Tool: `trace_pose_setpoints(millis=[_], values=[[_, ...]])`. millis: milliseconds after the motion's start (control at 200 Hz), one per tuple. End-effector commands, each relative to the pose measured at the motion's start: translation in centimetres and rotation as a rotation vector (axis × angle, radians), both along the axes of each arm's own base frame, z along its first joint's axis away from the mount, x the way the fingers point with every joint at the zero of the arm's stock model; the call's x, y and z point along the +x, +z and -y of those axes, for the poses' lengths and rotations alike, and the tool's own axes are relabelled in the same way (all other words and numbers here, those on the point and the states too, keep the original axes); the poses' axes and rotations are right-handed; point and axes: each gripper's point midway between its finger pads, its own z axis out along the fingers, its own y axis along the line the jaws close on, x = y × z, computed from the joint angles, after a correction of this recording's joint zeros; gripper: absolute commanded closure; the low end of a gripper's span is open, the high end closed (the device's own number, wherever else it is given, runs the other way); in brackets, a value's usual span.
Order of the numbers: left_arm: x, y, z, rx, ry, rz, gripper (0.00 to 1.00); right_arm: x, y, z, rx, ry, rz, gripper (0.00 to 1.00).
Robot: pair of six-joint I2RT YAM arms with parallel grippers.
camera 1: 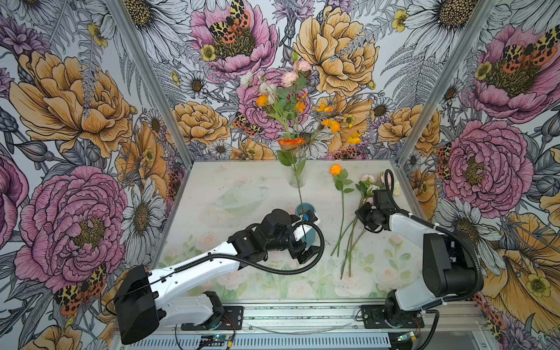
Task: Arrange flowers in a vase
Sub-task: Pick up the flower from the flowers.
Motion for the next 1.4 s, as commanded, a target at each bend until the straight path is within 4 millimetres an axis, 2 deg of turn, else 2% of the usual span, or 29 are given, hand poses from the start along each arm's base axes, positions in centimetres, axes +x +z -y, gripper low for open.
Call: trace_pose_setpoints(millis=[0, 160, 225, 275, 395, 515, 595, 676, 736, 826, 931, 1056, 1211, 1396], values=[[-0.4, 1.2, 0.4, -0.009, -0.017, 0.040, 0.01, 0.7, 4.3, -0.2, -0.026, 0.023, 0.095, 1.00], [-0.8, 1.6, 0.4, -0.016, -0.022, 0.054, 0.01, 0.2, 7.3, -0.6, -0.054, 0.056, 0.138, 1.00], [-0.7, 2.0, 0.2, -0.020, -0.011, 0.065, 0.01, 0.3, 9.5, -1.1, -0.081, 0.089, 0.191, 1.00], [-0.4, 2.3, -0.1, -0.022, 0.010, 0.077, 0.01, 0.3, 11.8, -1.8, -0.128, 0.132, 0.258, 1.00], [0.9, 4.2, -1.8, -0.055, 0.114, 0.107, 0.01, 0.0, 18.7, -3.5, -0.272, 0.232, 0.454, 1.00], [2.0, 6.2, -4.4, -0.140, 0.197, 0.041, 0.01, -1.0, 25.7, -4.8, -0.373, 0.269, 0.642, 1.00], [2.3, 7.3, -5.7, -0.202, 0.217, -0.021, 0.01, -1.9, 30.4, -6.9, -0.428, 0.329, 0.776, 1.00], [2.8, 7.7, -6.9, -0.238, 0.261, -0.073, 0.01, -3.1, 35.4, -9.0, -0.456, 0.375, 0.927, 1.00], [3.1, 7.6, -7.6, -0.250, 0.296, -0.101, 0.01, -4.0, 38.4, -10.6, -0.456, 0.406, 1.030, 1.00], [3.4, 7.1, -8.3, -0.254, 0.345, -0.139, 0.01, -4.9, 41.2, -12.9, -0.451, 0.445, 1.147, 1.00], [3.8, 6.2, -8.8, -0.253, 0.400, -0.171, 0.01, -5.0, 42.6, -15.3, -0.435, 0.472, 1.239, 1.00], [3.6, 5.8, -9.1, -0.264, 0.422, -0.195, 0.01, -4.1, 42.5, -17.4, -0.388, 0.474, 1.297, 1.00], [3.4, 5.8, -10.1, -0.280, 0.458, -0.189, 0.01, -2.9, 41.1, -19.8, -0.352, 0.499, 1.289, 1.00], [3.1, 5.3, -10.2, -0.277, 0.452, -0.215, 0.01, -2.1, 38.0, -21.5, -0.316, 0.518, 1.246, 1.00]])
